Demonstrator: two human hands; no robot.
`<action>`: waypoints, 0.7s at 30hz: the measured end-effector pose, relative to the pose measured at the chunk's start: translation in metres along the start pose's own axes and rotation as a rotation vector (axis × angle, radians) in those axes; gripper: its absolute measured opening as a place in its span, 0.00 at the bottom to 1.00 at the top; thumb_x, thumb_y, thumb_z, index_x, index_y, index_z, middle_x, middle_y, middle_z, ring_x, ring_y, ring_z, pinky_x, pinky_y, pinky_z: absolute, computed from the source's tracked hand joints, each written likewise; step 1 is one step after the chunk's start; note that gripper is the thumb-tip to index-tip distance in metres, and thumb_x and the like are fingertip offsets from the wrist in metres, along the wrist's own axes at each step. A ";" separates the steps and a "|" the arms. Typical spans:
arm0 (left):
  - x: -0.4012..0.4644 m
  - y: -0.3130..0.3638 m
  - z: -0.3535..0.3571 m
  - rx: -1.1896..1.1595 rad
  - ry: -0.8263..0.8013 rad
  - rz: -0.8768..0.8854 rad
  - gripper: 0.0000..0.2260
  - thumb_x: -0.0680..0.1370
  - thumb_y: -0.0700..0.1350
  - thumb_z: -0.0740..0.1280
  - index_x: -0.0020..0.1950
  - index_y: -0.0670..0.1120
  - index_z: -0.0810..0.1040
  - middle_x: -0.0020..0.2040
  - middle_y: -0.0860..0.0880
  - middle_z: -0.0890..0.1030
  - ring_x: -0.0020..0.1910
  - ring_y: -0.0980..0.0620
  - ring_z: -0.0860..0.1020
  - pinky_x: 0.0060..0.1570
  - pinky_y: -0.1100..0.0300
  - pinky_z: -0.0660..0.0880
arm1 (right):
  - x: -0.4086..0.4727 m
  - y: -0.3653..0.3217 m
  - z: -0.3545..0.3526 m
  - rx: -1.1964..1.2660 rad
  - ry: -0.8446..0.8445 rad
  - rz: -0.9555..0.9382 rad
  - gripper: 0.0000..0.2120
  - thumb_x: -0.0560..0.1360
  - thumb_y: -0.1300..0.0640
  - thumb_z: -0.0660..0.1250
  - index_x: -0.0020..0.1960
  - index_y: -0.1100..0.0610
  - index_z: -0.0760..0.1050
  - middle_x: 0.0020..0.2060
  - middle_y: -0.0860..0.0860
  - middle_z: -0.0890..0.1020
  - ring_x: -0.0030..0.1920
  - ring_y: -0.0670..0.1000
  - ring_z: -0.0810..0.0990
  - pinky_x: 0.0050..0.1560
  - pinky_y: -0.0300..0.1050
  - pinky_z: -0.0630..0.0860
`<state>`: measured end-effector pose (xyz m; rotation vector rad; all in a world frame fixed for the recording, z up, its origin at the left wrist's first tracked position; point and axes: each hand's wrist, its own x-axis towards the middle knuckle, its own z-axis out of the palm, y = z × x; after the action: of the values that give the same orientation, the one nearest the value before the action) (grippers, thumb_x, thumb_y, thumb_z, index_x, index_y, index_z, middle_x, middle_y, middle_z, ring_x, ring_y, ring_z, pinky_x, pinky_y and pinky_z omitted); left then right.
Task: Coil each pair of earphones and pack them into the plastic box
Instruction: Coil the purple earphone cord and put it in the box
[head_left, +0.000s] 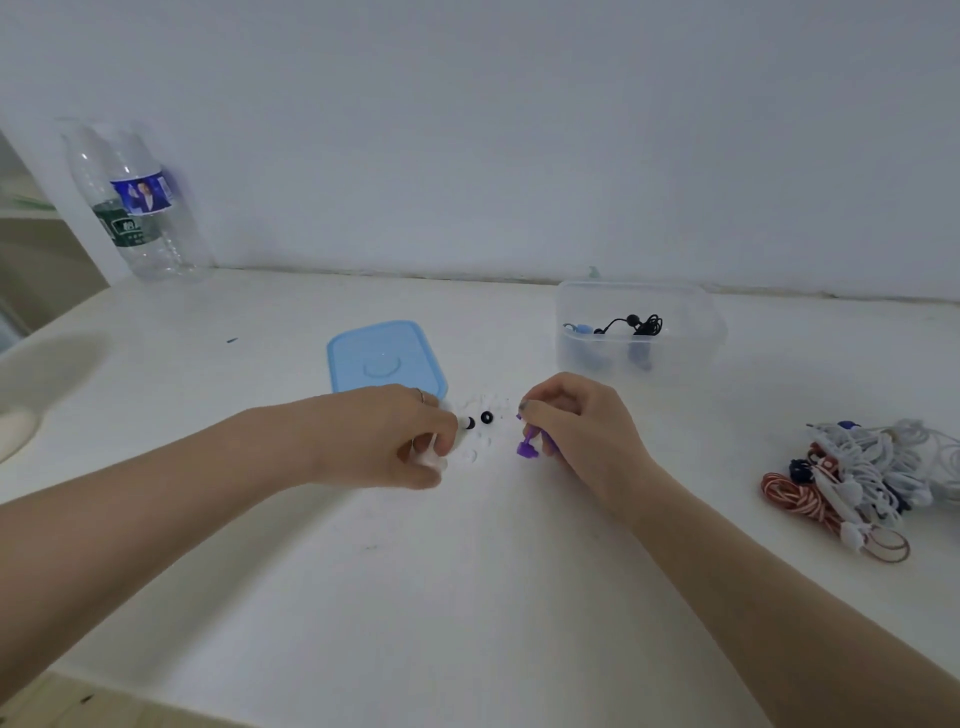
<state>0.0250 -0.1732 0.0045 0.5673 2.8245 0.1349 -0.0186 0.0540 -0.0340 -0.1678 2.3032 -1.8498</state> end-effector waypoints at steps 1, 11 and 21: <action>0.000 0.001 0.001 0.011 0.015 0.007 0.06 0.79 0.53 0.68 0.53 0.54 0.76 0.47 0.56 0.75 0.42 0.62 0.74 0.41 0.68 0.69 | 0.000 0.000 0.000 0.001 -0.001 0.000 0.03 0.74 0.63 0.68 0.45 0.63 0.80 0.33 0.54 0.83 0.26 0.47 0.73 0.30 0.34 0.71; -0.002 0.025 0.001 0.256 0.075 -0.012 0.06 0.83 0.48 0.59 0.48 0.50 0.71 0.43 0.55 0.71 0.41 0.51 0.73 0.40 0.58 0.69 | -0.007 -0.002 -0.017 0.063 0.064 0.006 0.03 0.74 0.62 0.68 0.45 0.60 0.80 0.34 0.53 0.84 0.28 0.49 0.73 0.31 0.38 0.69; 0.033 0.059 -0.018 -0.053 0.153 0.057 0.06 0.83 0.48 0.63 0.49 0.49 0.76 0.45 0.54 0.78 0.39 0.61 0.73 0.46 0.59 0.73 | -0.019 0.002 -0.062 0.079 0.134 -0.017 0.05 0.75 0.63 0.66 0.44 0.60 0.81 0.33 0.53 0.85 0.28 0.48 0.74 0.30 0.38 0.69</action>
<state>0.0123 -0.1070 0.0228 0.6521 2.9422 0.2744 -0.0131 0.1179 -0.0214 -0.0540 2.3148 -2.0146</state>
